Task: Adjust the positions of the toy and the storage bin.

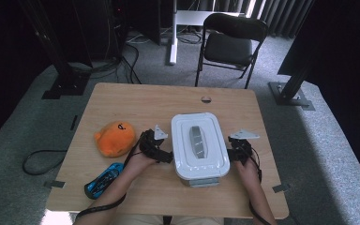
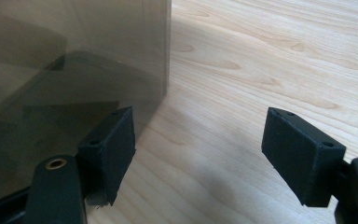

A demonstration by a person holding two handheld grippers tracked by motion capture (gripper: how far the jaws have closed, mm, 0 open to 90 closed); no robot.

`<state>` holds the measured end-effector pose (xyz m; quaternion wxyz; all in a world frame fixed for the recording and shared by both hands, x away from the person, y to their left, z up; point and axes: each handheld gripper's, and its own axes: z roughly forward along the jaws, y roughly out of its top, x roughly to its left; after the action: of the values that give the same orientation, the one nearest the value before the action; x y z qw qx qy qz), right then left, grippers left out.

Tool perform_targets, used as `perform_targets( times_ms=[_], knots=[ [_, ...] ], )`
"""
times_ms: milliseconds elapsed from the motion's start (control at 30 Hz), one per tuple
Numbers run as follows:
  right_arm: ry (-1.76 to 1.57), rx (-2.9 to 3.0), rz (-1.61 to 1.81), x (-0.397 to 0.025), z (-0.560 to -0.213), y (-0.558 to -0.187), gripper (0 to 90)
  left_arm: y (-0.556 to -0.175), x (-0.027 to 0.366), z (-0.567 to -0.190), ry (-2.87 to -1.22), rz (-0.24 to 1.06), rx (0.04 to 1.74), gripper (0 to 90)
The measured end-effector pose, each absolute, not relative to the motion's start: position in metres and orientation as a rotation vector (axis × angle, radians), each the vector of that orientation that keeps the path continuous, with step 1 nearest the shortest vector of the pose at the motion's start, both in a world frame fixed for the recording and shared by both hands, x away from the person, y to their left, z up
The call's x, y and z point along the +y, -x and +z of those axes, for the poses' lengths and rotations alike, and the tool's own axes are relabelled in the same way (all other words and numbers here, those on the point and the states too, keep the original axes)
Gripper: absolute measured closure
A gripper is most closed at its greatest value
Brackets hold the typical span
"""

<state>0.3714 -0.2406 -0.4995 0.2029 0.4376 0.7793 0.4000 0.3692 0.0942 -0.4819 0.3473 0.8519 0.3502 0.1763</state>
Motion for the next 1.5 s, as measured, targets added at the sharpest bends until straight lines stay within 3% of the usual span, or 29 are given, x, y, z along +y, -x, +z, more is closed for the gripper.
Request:
perform_targets(
  times_ms=[933,1367,1500],
  knots=[
    [-1.059,2.316,1.196,-0.226,-0.500,-0.367,27.7,-0.300,0.104,-0.478,-2.198,0.468,0.861,1.5],
    [-1.043,2.382,1.249,-0.233,-0.502,-0.388,27.3,-0.294,0.092,-0.477,-2.221,0.448,0.795,1.4],
    [-1.082,2.377,1.249,-0.239,-0.503,-0.389,23.3,-0.293,0.086,-0.477,-2.243,0.441,0.759,1.4]
  ],
)
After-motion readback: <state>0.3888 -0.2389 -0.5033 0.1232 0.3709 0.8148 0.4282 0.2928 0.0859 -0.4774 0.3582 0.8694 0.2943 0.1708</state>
